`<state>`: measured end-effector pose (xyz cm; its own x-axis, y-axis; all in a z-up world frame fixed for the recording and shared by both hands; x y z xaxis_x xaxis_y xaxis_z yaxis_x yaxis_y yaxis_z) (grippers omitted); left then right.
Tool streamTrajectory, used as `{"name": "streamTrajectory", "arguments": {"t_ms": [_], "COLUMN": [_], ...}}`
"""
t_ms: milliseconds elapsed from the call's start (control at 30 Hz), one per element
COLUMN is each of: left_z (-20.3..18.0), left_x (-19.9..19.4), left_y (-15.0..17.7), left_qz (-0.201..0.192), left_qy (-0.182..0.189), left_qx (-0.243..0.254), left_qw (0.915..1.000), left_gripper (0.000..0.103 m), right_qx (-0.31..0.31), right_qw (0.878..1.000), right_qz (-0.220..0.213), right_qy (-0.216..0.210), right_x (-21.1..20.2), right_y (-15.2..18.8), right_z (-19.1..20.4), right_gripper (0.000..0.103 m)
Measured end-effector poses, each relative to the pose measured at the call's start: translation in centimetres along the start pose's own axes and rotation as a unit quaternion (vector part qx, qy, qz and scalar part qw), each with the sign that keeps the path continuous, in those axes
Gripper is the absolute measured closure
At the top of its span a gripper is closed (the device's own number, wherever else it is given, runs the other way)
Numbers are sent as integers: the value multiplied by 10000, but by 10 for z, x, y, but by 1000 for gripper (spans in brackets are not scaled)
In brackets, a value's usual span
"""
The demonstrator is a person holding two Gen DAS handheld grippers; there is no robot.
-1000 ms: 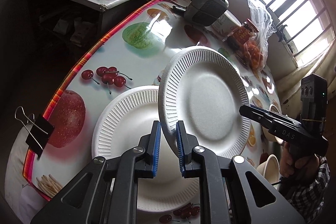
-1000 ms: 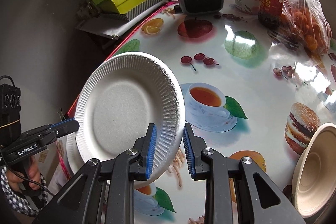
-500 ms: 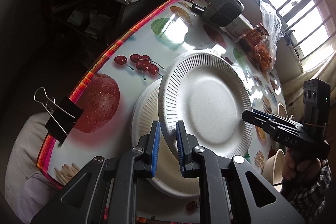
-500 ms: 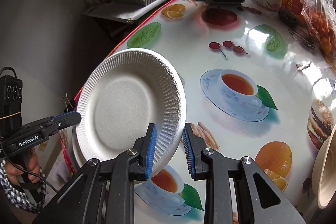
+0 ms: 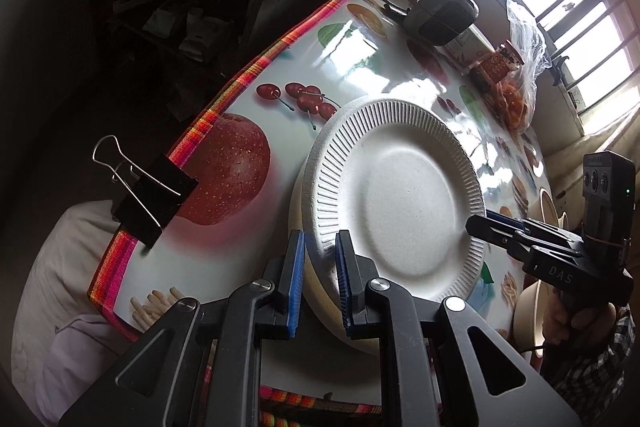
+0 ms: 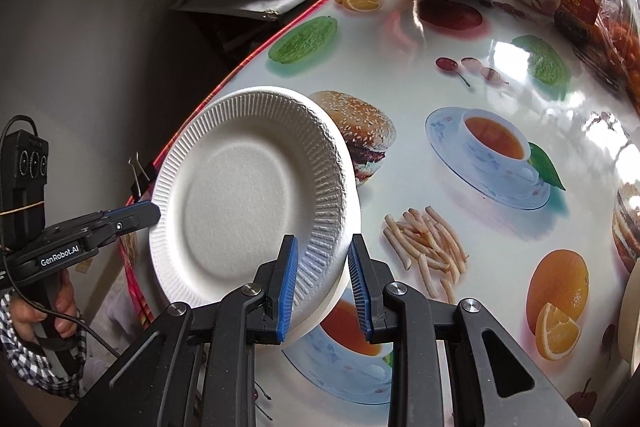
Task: Organize plates and bowls
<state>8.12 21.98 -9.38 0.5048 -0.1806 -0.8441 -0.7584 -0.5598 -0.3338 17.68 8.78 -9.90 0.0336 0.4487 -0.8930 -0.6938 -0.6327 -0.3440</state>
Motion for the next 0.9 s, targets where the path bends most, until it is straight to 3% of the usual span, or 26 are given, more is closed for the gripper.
{"name": "streamTrajectory", "arguments": {"t_ms": [900], "left_z": [0], "left_x": [-2], "left_y": [12], "left_qz": [122], "left_qy": [-121], "left_qx": [72], "left_qw": [9998], "left_gripper": [88], "right_qx": [-123], "right_qw": [9996], "right_qz": [77], "right_qy": [261], "right_x": [4], "right_y": [9], "right_z": [4], "right_gripper": [76]}}
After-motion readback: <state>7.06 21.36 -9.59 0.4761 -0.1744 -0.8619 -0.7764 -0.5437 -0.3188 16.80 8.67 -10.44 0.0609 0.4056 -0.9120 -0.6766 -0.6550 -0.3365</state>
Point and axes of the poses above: each gripper's, at about its wrist camera, not at the fingertips, and x roughly the way its jaws point, z to its left, y to its underside, the point moved 10 cm from there along x, roughly the way its jaws point, and after that the axes turned 3 degrees about z, right-handed, at the moved point
